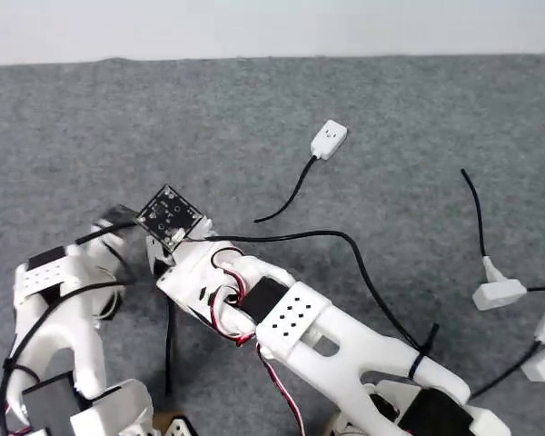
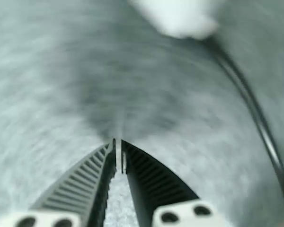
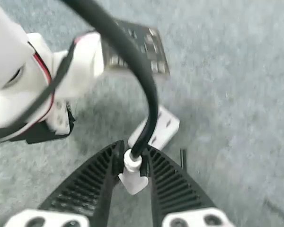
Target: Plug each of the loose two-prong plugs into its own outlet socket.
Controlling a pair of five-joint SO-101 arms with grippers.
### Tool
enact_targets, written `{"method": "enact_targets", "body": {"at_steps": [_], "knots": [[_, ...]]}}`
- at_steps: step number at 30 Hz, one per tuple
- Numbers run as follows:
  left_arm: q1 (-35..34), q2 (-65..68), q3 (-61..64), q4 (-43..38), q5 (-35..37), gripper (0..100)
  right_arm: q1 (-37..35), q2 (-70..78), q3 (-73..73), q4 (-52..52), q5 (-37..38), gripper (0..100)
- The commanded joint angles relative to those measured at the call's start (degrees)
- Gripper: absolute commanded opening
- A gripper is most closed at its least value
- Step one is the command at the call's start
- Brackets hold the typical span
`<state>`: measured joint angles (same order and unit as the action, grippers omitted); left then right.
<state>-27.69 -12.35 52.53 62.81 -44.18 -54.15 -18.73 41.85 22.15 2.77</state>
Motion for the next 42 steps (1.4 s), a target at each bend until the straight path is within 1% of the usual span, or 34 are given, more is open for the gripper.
{"method": "enact_targets", "body": {"at_steps": [1,5,8,10,12,14,26,29,33,40,42], "knots": [[-5.1,-1.1,-4.6,-3.0,12.2,1,0.6,2.6,-0.7,-6.5,4.7,0.8],[-8.4,-1.1,-4.8,-6.7,19.8,1,0.6,10.9,-5.2,-9.9,8.0,0.8],[-10.6,-1.1,-4.9,-8.5,22.2,1,0.6,18.1,-11.4,-8.7,10.2,0.8],[-11.7,-1.1,-4.9,-9.7,23.1,1,0.6,21.9,-14.7,-8.0,13.6,0.8],[-12.0,-1.1,-4.8,-9.8,23.1,1,0.4,24.0,-17.1,-8.1,16.1,0.8],[-12.0,-1.1,-4.8,-9.9,23.2,1,0.3,24.7,-18.6,-8.5,16.9,0.8],[-11.7,-1.0,-4.6,-10.0,23.1,1,1.2,25.6,-21.9,-9.1,17.1,0.8],[-11.7,-1.0,-4.5,-10.0,23.1,1,2.0,27.6,-22.1,-10.8,17.1,0.8],[-11.1,-0.9,-4.5,-10.0,23.1,1,2.0,31.4,-24.4,-10.2,17.1,0.8],[-11.1,4.7,-8.6,-8.2,23.1,1,2.9,32.9,-24.5,-10.1,17.0,0.8],[-11.1,6.3,-10.0,-7.6,23.1,1,3.3,33.3,-24.5,-7.5,16.8,0.8]]}}
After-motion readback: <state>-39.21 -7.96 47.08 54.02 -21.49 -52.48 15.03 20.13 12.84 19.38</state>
